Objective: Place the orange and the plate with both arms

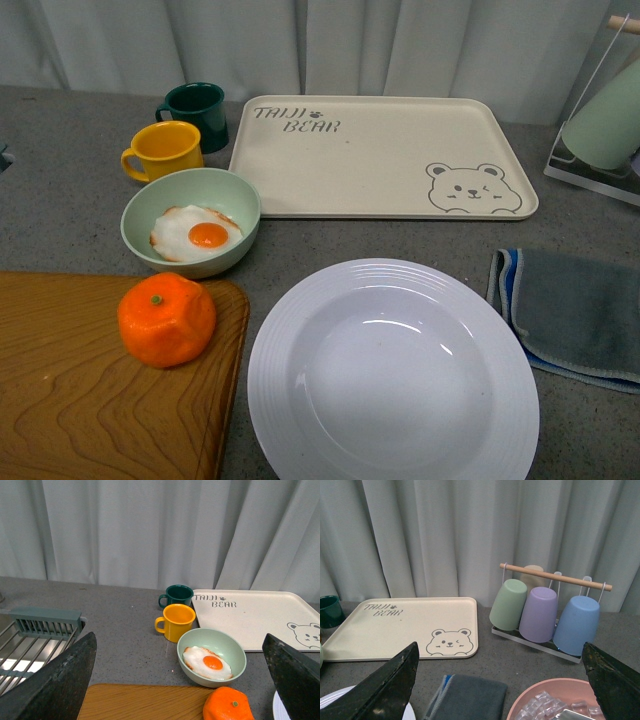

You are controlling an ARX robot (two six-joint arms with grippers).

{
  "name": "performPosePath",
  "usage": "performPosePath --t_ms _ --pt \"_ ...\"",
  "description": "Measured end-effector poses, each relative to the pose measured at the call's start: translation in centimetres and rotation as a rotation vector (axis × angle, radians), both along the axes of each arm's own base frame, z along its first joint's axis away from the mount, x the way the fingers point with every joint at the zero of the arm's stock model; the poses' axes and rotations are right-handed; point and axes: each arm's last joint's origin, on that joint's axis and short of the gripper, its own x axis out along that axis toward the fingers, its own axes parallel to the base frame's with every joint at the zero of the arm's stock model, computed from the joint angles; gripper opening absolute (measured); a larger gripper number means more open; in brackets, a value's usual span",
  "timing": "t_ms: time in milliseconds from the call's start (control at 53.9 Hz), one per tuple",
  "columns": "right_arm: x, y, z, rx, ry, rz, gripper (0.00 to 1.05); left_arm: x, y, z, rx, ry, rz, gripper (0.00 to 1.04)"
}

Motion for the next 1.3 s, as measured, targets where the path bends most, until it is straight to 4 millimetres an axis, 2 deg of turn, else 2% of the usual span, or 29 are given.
performPosePath --t_ms 1168,1205,1298 --pt "0.00 0.00 0.00 0.000 0.000 0.000 0.95 0.00 0.00 0.00 0.000 0.000 0.000 0.98" --pt "0.00 0.00 0.00 0.000 0.000 0.000 0.95 0.04 -0.02 -0.08 -0.009 0.022 0.007 0.98" --pt "0.00 0.00 0.00 0.000 0.000 0.000 0.95 0.72 -0.31 -0.47 -0.087 0.221 0.083 0.98"
